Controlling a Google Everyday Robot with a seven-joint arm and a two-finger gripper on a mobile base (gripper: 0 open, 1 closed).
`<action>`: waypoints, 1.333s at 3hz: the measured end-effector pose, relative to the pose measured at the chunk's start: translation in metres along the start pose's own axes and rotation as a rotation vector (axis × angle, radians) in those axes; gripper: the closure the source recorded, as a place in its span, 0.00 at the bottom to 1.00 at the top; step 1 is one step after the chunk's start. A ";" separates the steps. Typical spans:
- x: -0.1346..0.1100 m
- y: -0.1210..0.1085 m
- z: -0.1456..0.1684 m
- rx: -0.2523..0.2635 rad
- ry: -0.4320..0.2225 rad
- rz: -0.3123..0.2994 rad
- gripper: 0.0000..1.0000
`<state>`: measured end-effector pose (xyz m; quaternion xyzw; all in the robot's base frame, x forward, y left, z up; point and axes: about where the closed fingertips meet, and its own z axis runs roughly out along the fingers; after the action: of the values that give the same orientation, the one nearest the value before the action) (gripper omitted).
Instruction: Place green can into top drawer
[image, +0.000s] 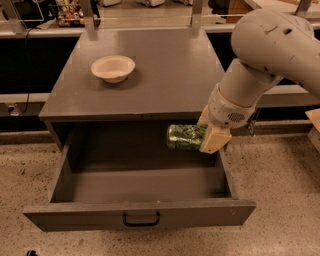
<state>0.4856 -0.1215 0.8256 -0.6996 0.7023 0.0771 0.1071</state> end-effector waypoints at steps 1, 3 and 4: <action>0.001 -0.010 0.029 -0.007 -0.049 0.004 1.00; -0.001 -0.034 0.133 -0.032 -0.122 0.012 1.00; 0.000 -0.036 0.161 -0.032 -0.126 0.000 0.91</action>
Offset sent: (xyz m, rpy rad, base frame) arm 0.0537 0.0407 -0.1579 0.1846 0.0209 -0.0245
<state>0.5288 -0.0800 0.6717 -0.6949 0.6928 0.1324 0.1399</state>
